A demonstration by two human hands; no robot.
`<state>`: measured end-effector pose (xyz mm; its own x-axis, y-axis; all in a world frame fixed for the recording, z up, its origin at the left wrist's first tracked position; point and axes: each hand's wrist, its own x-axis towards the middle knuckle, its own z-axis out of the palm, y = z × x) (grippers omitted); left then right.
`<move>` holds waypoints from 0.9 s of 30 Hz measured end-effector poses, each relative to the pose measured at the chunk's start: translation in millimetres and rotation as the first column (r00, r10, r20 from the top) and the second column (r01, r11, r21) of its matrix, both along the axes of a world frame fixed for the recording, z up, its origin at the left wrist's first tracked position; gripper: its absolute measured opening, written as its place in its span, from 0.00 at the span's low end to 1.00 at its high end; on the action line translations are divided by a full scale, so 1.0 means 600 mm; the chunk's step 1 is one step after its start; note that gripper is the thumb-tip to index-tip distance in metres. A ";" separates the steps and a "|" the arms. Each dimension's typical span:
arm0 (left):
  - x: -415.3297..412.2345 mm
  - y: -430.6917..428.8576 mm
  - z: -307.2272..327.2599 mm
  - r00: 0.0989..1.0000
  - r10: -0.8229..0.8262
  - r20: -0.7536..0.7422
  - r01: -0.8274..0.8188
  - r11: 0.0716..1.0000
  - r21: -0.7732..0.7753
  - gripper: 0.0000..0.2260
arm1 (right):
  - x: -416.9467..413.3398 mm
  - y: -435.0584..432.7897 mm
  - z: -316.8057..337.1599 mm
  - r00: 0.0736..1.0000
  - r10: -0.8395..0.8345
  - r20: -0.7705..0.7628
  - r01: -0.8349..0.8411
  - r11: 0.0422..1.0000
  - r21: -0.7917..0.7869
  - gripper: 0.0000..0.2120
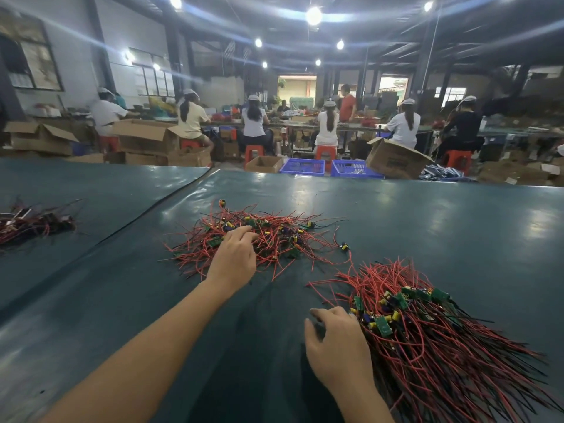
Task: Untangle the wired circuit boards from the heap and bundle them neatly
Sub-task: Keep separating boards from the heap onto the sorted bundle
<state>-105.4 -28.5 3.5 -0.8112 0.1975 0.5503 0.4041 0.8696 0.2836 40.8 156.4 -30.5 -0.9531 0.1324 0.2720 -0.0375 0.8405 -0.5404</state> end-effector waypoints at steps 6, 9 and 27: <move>-0.044 0.043 -0.003 0.964 0.191 0.184 -0.099 0.903 -0.419 0.20 | -0.002 0.002 -0.001 1.000 -0.006 0.010 0.005 0.998 0.062 0.17; -0.053 0.055 -0.015 0.929 0.251 0.271 -0.078 0.851 -0.519 0.21 | -0.002 0.001 -0.002 1.000 -0.005 0.009 0.005 0.997 0.072 0.17; 0.018 0.027 0.030 0.980 0.069 -0.185 0.026 0.884 0.466 0.07 | -0.003 -0.003 -0.001 0.998 -0.006 0.055 0.000 0.994 0.106 0.17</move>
